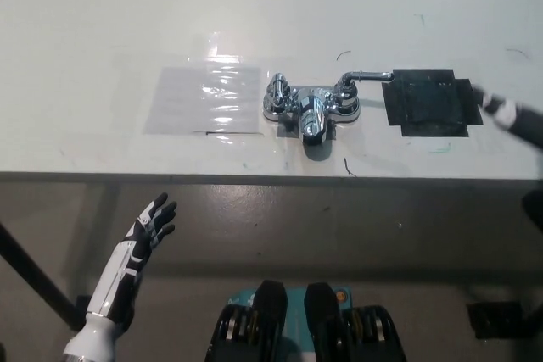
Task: The faucet is at the center of the desk and the robot turn off the faucet by turning the right faucet handle using the right hand
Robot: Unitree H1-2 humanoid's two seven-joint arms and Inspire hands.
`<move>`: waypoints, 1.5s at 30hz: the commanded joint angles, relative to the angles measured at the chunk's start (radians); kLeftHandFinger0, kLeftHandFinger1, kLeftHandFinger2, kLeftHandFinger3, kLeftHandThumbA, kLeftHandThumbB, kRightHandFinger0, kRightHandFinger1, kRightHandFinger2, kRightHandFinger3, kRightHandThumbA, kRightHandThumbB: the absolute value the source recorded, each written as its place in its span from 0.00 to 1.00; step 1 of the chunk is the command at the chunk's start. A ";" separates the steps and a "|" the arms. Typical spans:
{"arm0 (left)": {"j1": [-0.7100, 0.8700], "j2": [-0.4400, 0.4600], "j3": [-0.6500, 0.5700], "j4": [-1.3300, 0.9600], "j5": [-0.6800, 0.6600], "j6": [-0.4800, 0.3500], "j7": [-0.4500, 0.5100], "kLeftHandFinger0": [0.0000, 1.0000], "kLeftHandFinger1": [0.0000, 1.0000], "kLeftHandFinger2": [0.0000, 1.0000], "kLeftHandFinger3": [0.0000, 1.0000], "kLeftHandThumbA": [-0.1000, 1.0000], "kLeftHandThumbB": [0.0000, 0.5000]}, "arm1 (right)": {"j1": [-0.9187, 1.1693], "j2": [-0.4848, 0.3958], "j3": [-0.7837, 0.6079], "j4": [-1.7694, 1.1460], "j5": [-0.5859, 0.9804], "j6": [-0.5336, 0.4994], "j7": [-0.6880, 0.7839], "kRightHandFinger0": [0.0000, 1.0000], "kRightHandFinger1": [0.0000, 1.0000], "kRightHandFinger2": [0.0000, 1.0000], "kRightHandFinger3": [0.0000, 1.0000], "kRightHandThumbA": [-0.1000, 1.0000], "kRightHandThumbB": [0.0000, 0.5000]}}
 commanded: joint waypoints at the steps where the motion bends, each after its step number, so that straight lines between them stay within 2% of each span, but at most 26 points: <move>1: -0.009 0.000 -0.004 -0.019 -0.016 -0.060 -0.018 1.00 1.00 1.00 1.00 1.00 0.37 | -0.240 -0.091 0.026 0.173 0.158 0.184 0.234 1.00 1.00 1.00 1.00 1.00 0.49; 5: 0.004 -0.003 -0.001 -0.022 -0.012 -0.059 -0.010 1.00 1.00 1.00 1.00 1.00 0.41 | -0.381 -0.093 0.063 0.394 0.165 0.177 0.339 1.00 1.00 1.00 1.00 1.00 0.58; 10: 0.002 0.000 0.001 -0.032 -0.018 -0.038 -0.012 1.00 1.00 1.00 1.00 1.00 0.41 | -0.513 -0.076 0.078 0.647 0.153 0.142 0.412 1.00 1.00 1.00 1.00 1.00 0.54; 12: 0.010 0.000 0.004 -0.033 -0.018 -0.046 -0.011 1.00 1.00 1.00 1.00 1.00 0.38 | -0.559 -0.058 0.085 0.724 0.146 0.169 0.423 1.00 1.00 1.00 1.00 1.00 0.52; 13: 0.011 0.000 0.004 -0.035 -0.018 -0.044 -0.010 1.00 1.00 1.00 1.00 1.00 0.41 | -0.571 -0.056 0.084 0.748 0.146 0.166 0.431 1.00 1.00 1.00 1.00 1.00 0.52; 16: 0.015 0.002 0.001 -0.033 -0.015 -0.047 -0.013 1.00 1.00 1.00 1.00 1.00 0.39 | -0.642 -0.039 0.084 0.904 0.138 0.156 0.467 1.00 1.00 1.00 1.00 1.00 0.59; 19: 0.008 0.004 0.002 -0.021 -0.017 -0.056 -0.015 1.00 1.00 1.00 1.00 1.00 0.41 | -0.701 -0.027 0.101 1.023 0.108 0.140 0.492 1.00 1.00 1.00 1.00 1.00 0.60; 20: 0.007 0.003 0.001 -0.021 -0.017 -0.050 -0.015 1.00 1.00 1.00 1.00 1.00 0.44 | -0.725 -0.021 0.113 1.076 0.091 0.139 0.504 1.00 1.00 1.00 1.00 1.00 0.67; 25: 0.033 -0.003 -0.012 -0.031 -0.007 -0.045 -0.017 1.00 1.00 1.00 1.00 0.99 0.45 | -0.733 -0.007 0.120 1.148 0.076 0.151 0.514 1.00 1.00 1.00 1.00 1.00 0.69; 26: 0.030 -0.001 -0.013 -0.028 -0.004 -0.039 -0.017 1.00 1.00 1.00 1.00 1.00 0.48 | -0.738 -0.003 0.118 1.162 0.076 0.149 0.511 1.00 1.00 1.00 1.00 1.00 0.68; 31: 0.027 -0.004 -0.015 -0.026 -0.004 -0.033 -0.017 1.00 1.00 1.00 1.00 0.98 0.51 | -0.758 0.009 0.118 1.233 0.055 0.155 0.481 1.00 1.00 1.00 1.00 1.00 0.75; 32: 0.029 -0.003 -0.016 -0.029 -0.001 -0.030 -0.017 1.00 1.00 1.00 1.00 0.99 0.52 | -0.759 0.009 0.117 1.240 0.054 0.154 0.480 1.00 1.00 1.00 1.00 1.00 0.73; 33: 0.030 -0.004 -0.018 -0.031 0.001 -0.030 -0.017 1.00 1.00 1.00 1.00 0.99 0.52 | -0.760 0.010 0.115 1.251 0.052 0.154 0.477 1.00 1.00 1.00 1.00 1.00 0.77; 38: 0.025 -0.001 -0.021 -0.032 -0.001 -0.014 -0.017 1.00 1.00 1.00 1.00 0.98 0.57 | -0.754 0.018 0.111 1.293 0.040 0.138 0.467 1.00 1.00 1.00 1.00 1.00 0.75; 41: 0.020 0.000 -0.020 -0.030 -0.002 -0.016 -0.016 1.00 1.00 1.00 1.00 0.96 0.57 | -0.756 0.024 0.120 1.318 0.023 0.128 0.463 1.00 1.00 1.00 1.00 1.00 0.78; 45: 0.027 0.001 -0.018 -0.031 0.001 -0.018 -0.014 1.00 1.00 1.00 1.00 0.97 0.61 | -0.753 0.036 0.126 1.337 0.008 0.120 0.453 1.00 1.00 1.00 1.00 1.00 0.78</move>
